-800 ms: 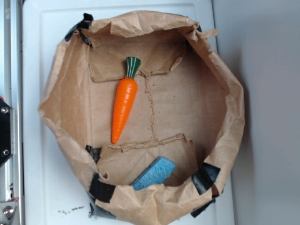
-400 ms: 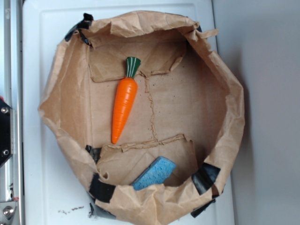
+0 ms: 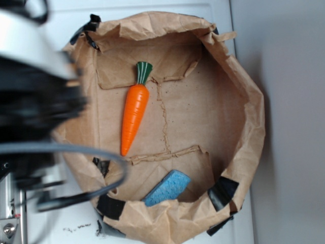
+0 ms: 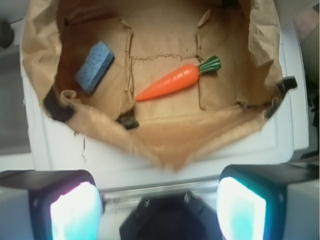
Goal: Grab the carrot.
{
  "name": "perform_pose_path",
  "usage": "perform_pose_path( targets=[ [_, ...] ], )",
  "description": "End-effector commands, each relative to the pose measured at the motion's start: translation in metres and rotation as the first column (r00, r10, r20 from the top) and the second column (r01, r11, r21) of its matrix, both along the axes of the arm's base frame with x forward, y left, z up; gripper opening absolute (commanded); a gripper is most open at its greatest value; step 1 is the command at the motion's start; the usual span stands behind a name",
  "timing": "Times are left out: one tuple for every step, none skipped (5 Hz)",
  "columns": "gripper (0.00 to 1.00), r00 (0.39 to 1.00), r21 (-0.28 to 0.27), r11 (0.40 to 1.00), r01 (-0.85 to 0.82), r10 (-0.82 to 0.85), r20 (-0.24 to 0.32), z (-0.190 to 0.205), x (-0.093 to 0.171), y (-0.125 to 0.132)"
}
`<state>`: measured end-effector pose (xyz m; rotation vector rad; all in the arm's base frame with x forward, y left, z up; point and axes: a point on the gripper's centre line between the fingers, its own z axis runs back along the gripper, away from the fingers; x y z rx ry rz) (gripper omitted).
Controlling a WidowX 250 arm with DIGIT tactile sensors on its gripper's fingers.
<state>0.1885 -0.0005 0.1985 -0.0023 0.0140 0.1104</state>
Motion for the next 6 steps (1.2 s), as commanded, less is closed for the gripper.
perform_pose_path(
  targets=[
    [1.0, 0.938, -0.044, 0.942, -0.332, 0.335, 0.092, -0.0014, 0.0365, 0.0319],
    [1.0, 0.815, -0.123, 0.83, -0.545, 0.558, 0.154, -0.0083, 0.0335, 0.0342],
    [1.0, 0.727, -0.197, 0.736, -0.647, 0.674, 0.13, -0.0032, 0.0369, 0.0279],
    [1.0, 0.727, -0.197, 0.736, -0.647, 0.674, 0.13, -0.0032, 0.0369, 0.0279],
    [1.0, 0.727, -0.197, 0.736, -0.647, 0.674, 0.13, -0.0032, 0.0369, 0.0279],
    [1.0, 0.727, -0.197, 0.736, -0.647, 0.674, 0.13, -0.0032, 0.0369, 0.0279]
  ],
)
